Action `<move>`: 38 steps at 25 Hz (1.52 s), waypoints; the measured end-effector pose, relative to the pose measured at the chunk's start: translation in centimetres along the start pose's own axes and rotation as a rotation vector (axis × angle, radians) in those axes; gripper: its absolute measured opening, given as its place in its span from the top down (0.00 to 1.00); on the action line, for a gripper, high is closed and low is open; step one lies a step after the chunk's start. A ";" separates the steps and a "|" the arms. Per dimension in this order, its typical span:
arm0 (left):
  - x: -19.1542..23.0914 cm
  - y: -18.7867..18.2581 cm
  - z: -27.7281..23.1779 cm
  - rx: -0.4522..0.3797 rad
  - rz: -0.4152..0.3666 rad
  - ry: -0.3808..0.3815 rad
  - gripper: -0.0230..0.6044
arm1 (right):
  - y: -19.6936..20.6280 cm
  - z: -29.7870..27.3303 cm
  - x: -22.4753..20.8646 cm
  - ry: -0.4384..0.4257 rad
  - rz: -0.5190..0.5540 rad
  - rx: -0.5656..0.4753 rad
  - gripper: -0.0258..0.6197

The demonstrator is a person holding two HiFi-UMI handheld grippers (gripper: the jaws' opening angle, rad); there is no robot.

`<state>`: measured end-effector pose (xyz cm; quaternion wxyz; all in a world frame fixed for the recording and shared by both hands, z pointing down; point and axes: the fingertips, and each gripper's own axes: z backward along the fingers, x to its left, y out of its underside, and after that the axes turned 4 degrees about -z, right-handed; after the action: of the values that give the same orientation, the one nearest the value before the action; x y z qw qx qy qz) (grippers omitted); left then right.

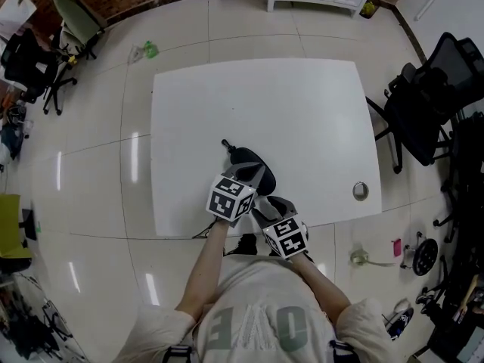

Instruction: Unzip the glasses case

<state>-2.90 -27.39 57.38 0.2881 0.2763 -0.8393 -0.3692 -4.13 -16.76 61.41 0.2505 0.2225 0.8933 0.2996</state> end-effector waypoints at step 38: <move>-0.4 -0.2 -0.5 -0.078 0.087 -0.031 0.96 | -2.1 -1.6 -6.3 0.199 0.027 -0.026 0.96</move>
<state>-2.27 -27.48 57.36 0.3012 0.2225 -0.8398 -0.3929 -0.65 -22.43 63.09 0.1595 0.2006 0.9066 0.3352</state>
